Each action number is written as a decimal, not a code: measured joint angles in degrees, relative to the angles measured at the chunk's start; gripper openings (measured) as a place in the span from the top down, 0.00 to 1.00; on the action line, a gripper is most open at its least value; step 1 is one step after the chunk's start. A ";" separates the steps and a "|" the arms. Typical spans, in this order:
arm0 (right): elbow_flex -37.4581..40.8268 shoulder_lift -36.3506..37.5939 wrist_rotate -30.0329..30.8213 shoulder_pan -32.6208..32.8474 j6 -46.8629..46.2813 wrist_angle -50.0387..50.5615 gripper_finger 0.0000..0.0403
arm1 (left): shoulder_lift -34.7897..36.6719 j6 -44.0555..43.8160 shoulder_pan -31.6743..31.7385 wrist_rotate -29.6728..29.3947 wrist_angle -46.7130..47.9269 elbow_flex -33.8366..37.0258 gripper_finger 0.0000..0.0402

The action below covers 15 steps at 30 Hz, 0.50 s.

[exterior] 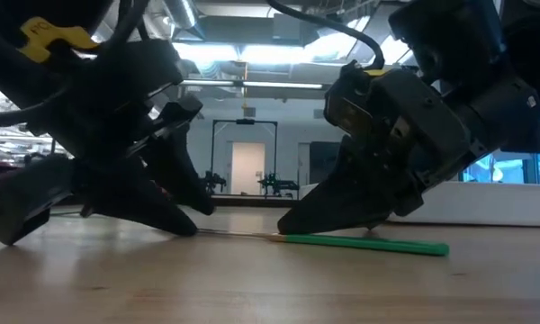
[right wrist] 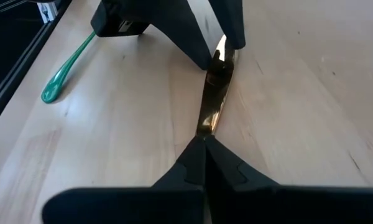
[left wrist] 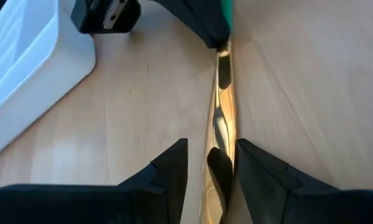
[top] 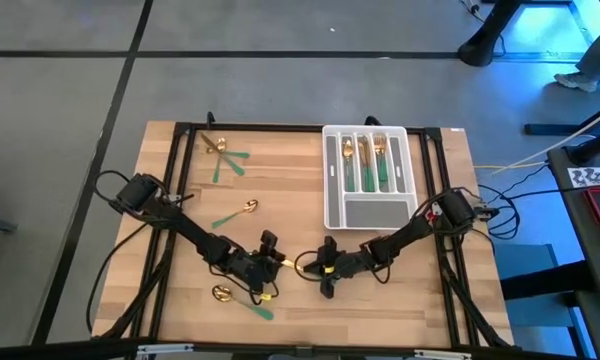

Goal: Sort silverware
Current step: Put the green knife into the silverware tray

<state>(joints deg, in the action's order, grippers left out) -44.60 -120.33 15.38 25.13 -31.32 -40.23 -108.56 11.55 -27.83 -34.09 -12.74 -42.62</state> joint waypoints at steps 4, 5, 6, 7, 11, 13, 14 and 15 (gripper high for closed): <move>0.22 1.35 3.66 0.09 3.17 -1.46 1.00 | -0.08 -2.23 0.26 2.98 -0.65 0.14 0.69; 0.24 1.91 4.48 0.15 4.53 -1.49 1.00 | -0.08 -3.24 0.32 3.57 -0.57 0.12 0.71; 0.26 2.50 4.82 0.12 5.76 -1.61 1.00 | -0.08 -4.10 0.33 3.99 -0.50 0.12 0.72; 0.26 3.05 5.45 0.12 7.12 -1.34 1.00 | -0.08 -5.20 0.33 4.47 -0.48 0.12 0.74; -0.88 4.96 5.97 0.08 10.36 -0.26 1.00 | -0.08 -7.06 0.56 6.69 -0.60 0.12 0.85; -1.96 5.61 6.07 0.06 10.38 0.38 0.98 | -0.08 -8.05 0.64 7.38 -0.74 0.12 0.90; -2.48 5.61 6.00 0.06 10.44 0.82 0.96 | -0.08 -8.18 0.71 7.58 -0.75 0.12 0.93; -2.94 5.57 5.73 0.06 10.53 1.57 0.93 | -0.08 -8.20 0.77 7.83 -0.76 0.12 0.95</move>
<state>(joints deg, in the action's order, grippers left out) -47.54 -114.76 21.11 25.19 -20.79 -38.66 -108.64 3.36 -27.06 -26.26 -13.50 -42.50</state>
